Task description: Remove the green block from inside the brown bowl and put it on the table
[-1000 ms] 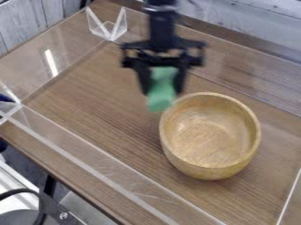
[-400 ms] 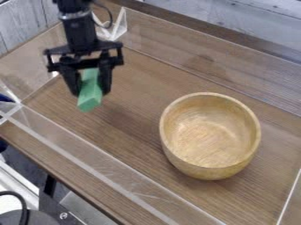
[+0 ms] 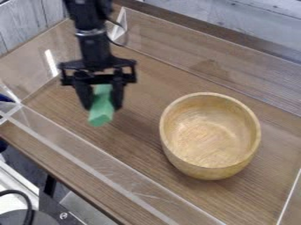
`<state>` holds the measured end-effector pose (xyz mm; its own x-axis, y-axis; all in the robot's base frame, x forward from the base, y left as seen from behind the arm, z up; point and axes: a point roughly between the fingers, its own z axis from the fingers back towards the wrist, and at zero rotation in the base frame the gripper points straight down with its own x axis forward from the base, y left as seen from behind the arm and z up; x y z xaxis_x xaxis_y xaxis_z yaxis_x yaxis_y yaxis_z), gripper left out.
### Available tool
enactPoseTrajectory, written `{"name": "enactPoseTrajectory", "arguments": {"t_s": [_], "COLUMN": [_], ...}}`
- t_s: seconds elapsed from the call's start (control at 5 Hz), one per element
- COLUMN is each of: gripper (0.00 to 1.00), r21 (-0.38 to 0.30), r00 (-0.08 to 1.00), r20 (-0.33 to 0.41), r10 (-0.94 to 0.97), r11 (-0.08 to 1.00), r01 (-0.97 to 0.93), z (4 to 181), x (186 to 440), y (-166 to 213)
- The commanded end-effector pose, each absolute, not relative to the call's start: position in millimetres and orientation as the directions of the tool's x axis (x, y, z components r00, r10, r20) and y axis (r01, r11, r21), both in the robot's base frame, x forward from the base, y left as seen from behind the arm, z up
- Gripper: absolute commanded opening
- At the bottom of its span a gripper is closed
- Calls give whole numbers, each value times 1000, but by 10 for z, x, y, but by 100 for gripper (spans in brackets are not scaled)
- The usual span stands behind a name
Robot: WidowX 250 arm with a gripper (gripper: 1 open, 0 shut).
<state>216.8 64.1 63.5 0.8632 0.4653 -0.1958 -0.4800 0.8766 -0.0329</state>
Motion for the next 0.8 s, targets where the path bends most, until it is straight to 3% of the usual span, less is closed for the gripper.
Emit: {"name": "enactPoseTrajectory", "arguments": {"t_s": [0.0,0.6], "gripper": [0,0], "r21": [-49,-10], "r00": [899,870], "r20": [-136,-128], "r10": [416,477], "r11": [904,876], "r01": [-425,-482], "z": [774,483], "x": [2292,2203], "y": [377,797]}}
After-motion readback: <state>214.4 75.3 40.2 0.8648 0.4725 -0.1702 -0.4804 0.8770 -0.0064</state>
